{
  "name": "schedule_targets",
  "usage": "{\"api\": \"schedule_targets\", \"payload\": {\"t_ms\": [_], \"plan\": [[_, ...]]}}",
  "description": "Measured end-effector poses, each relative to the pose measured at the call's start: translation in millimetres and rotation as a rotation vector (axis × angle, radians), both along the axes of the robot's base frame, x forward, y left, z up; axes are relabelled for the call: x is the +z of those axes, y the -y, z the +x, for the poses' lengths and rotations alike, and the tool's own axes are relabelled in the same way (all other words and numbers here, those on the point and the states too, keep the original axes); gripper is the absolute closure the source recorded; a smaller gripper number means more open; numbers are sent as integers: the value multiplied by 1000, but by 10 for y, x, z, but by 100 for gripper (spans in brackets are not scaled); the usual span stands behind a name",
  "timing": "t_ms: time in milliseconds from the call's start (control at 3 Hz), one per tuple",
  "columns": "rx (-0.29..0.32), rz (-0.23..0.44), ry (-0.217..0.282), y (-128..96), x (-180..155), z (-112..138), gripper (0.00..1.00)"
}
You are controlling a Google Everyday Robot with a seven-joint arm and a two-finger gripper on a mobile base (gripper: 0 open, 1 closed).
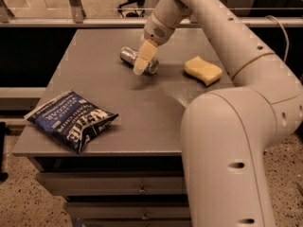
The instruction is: Knock redbull can over
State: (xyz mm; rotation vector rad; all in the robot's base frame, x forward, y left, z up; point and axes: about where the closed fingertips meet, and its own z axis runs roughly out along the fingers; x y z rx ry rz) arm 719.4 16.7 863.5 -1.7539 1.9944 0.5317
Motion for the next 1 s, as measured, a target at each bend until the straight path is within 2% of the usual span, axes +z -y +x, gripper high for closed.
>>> {"api": "schedule_targets", "payload": {"t_ms": [333, 667, 1000], "plan": [[-97, 152, 57, 407, 239, -4, 0], [-185, 326, 153, 806, 562, -98, 0], [-327, 444, 241, 1407, 656, -160, 0]]}}
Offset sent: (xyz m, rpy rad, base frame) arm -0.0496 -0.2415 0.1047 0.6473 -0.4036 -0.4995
